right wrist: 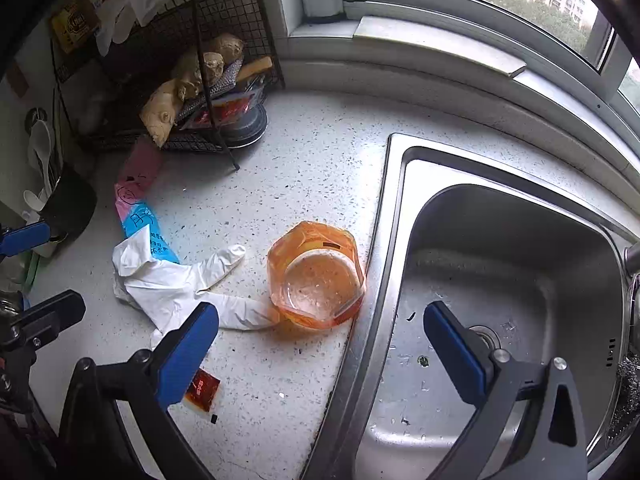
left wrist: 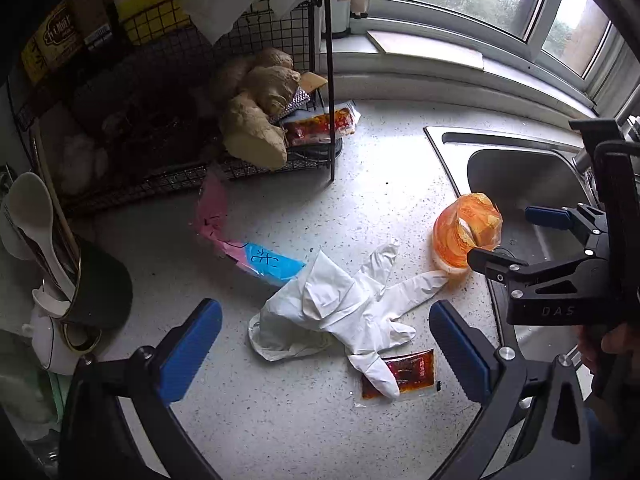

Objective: Collect trash
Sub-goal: 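Grasp the orange jar with the right tool while the left tool grasps the white gloves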

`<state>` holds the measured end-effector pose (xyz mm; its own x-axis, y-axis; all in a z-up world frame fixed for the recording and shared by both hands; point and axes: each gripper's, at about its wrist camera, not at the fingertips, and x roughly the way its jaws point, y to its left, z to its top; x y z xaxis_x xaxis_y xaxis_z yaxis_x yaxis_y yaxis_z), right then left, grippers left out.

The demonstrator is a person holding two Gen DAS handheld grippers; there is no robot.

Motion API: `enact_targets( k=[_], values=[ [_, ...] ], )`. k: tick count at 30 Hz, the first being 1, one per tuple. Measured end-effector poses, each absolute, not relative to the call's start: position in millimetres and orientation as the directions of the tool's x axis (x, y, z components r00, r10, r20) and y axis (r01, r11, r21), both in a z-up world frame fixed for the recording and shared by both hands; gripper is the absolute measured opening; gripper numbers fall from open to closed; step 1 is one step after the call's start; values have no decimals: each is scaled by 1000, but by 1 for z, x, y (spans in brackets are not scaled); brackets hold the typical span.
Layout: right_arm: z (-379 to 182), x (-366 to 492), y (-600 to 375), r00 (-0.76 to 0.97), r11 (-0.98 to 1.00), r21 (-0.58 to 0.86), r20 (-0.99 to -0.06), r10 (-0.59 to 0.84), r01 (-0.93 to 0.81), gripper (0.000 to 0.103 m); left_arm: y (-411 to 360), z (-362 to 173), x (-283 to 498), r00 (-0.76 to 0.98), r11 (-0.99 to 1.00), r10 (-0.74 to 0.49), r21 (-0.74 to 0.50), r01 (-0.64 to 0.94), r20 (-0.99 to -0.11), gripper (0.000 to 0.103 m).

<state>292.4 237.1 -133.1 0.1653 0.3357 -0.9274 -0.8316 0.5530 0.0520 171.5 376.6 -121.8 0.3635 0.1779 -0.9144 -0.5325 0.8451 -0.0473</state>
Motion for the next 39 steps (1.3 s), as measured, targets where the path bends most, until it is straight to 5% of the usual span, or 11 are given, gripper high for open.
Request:
enact_targets(
  k=[6,14,37,39],
  values=[
    [-150,303,248,161,548,32,-941,299,-836,101,386,-134,178,362,851,150,-65,-520,-920,103],
    [-160,299,261,136,519,22,-955,264,-855,65,394,-143,178,339,857,157,-43,-513,-928,103],
    [-125,293,241,116,525,80,-936,331,-848,63,405,-165,181,313,899,4,-133,-417,-950,103],
    [-128,297,236,101,528,106,-932,348,-843,63,402,-172,191,298,907,4,-122,-403,-955,96]
  ],
)
